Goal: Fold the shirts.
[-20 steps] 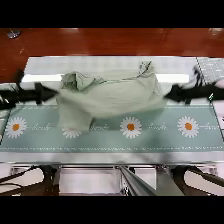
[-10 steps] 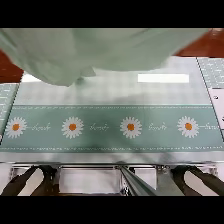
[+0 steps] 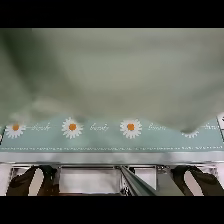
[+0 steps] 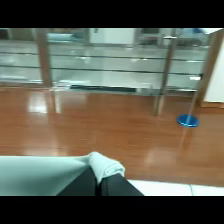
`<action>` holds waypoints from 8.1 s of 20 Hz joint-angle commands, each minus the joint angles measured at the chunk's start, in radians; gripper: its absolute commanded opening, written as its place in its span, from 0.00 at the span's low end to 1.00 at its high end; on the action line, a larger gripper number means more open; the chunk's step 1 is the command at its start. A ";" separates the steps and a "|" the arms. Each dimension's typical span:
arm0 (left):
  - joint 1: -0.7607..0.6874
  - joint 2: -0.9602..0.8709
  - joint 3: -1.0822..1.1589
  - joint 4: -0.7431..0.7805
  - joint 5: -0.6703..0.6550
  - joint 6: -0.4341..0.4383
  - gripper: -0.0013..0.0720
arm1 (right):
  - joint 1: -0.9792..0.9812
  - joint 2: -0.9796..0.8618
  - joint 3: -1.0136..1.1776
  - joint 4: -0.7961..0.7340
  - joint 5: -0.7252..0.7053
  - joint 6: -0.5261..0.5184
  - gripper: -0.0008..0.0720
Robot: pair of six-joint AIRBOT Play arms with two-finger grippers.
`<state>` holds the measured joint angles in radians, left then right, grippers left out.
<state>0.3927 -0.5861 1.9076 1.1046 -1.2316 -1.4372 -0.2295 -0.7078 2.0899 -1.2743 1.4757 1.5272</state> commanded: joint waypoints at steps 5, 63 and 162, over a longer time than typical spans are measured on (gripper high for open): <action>-0.071 0.032 -0.282 0.066 -0.027 -0.013 0.04 | 0.003 0.049 -0.348 0.106 0.074 -0.021 0.06; -0.009 -0.823 -0.784 0.188 -0.283 -0.033 0.97 | -0.010 -0.727 -0.843 -0.062 -0.124 0.006 0.88; 0.157 -1.071 -0.399 -0.061 -0.220 0.042 0.98 | -0.199 -0.973 -0.584 0.336 -0.169 -0.110 0.86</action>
<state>0.4477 -1.7527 1.5341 0.9154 -1.3846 -1.3781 -0.3241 -1.7401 1.4940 -0.8021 1.2232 1.4071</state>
